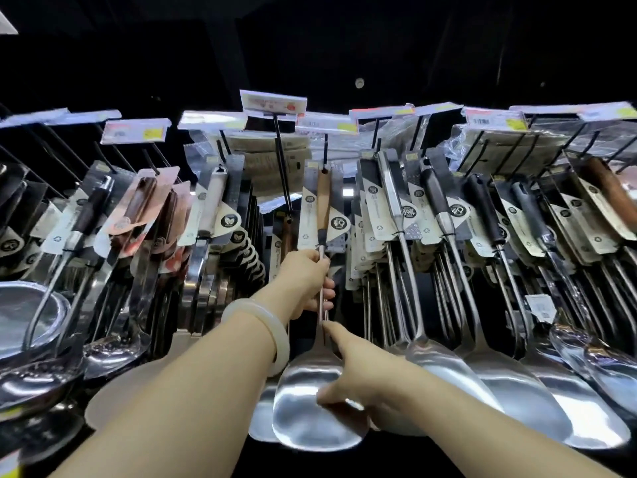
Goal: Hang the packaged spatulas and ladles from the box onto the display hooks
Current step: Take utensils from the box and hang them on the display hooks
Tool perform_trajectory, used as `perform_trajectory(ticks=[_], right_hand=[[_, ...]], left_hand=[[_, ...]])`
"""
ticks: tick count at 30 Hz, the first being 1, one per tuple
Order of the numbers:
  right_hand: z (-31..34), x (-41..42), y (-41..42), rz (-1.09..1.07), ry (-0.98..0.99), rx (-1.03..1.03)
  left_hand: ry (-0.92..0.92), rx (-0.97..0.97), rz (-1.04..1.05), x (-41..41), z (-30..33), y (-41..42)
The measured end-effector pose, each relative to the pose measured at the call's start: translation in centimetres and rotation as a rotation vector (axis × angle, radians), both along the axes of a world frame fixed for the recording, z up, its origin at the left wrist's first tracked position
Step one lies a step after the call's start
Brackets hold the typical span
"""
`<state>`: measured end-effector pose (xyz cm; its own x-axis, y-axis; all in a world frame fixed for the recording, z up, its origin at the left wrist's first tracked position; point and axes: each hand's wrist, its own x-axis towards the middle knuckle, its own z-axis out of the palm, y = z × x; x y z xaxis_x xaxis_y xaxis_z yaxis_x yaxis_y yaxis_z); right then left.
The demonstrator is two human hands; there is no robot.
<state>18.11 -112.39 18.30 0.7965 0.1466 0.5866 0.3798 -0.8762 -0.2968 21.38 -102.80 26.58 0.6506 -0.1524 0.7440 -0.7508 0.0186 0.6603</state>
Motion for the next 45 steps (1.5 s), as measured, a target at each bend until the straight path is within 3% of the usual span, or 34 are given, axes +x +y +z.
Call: perform_trajectory(ticks=[28, 33, 40, 45], right_hand=[[-0.3, 5.3, -0.9, -0.17, -0.038, -0.081], [-0.2, 3.8, 0.5, -0.18, -0.03, -0.052], [0.5, 0.5, 3.1, -0.236, -0.083, -0.099], [2.0, -2.9, 4.1, -0.298, -0.154, -0.2]], left_hand=[[0.0, 0.0, 0.046, 4.9, -1.0, -1.0], [-0.033, 0.185, 0.231, 4.7, -1.8, 1.4], [-0.374, 0.58, 0.53, 2.0, -2.6, 5.4], [-0.47, 0.794, 0.735, 0.1, -3.2, 7.0]])
